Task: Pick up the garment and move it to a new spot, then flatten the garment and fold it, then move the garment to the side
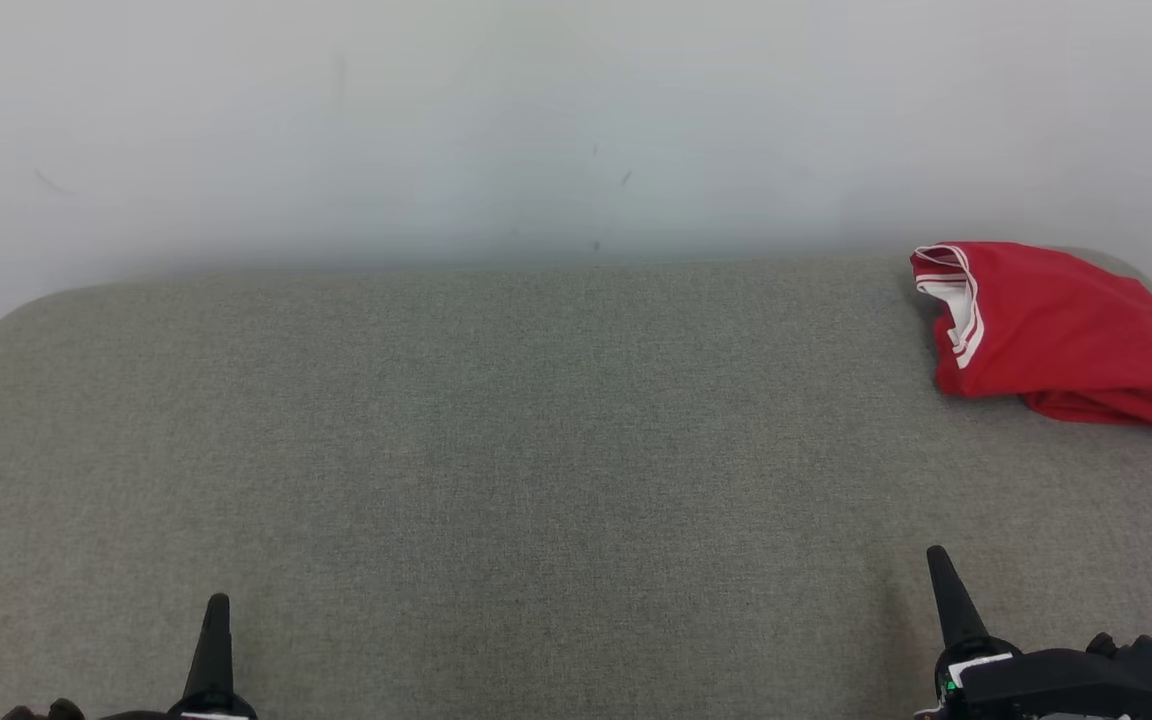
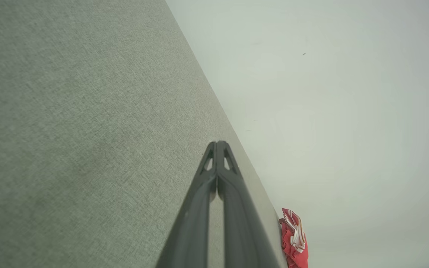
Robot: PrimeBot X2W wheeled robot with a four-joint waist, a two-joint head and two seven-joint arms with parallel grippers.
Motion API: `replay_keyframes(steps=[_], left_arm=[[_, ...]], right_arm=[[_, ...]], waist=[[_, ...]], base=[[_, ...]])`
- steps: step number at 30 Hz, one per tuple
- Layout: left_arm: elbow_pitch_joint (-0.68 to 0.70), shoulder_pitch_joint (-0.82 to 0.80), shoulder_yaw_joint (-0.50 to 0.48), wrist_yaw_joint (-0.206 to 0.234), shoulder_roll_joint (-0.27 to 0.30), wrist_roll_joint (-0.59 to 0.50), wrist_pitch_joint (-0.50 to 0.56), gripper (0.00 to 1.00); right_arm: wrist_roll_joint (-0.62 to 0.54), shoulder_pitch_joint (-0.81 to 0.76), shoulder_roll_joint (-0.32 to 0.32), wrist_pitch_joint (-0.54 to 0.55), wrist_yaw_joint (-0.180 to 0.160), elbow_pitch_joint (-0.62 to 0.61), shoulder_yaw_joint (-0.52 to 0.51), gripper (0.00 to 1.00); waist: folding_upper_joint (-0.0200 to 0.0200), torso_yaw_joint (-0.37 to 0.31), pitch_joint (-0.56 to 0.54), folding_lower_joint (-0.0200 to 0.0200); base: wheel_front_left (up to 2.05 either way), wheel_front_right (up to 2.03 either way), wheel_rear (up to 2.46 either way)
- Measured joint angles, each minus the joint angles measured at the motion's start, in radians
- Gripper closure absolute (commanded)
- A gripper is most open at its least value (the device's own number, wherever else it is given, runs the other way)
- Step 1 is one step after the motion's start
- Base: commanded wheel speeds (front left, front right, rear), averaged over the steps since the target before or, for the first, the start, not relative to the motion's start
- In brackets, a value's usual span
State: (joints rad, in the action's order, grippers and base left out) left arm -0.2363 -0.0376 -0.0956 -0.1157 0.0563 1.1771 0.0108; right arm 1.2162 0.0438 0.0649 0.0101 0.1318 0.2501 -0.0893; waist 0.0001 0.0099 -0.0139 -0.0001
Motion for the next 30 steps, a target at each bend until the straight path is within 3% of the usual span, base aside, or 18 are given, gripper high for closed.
replay_keyframes(steps=[30], left_arm=[[-0.005, -0.042, -0.011, -0.008, -0.003, 0.267, 0.063, 1.00]], right_arm=[[0.245, 0.039, -0.008, 0.065, 0.000, -0.002, -0.015, 1.00]], waist=[[0.0000, -0.006, 0.010, 0.0000]], base=[[0.00, 0.00, 0.00]])
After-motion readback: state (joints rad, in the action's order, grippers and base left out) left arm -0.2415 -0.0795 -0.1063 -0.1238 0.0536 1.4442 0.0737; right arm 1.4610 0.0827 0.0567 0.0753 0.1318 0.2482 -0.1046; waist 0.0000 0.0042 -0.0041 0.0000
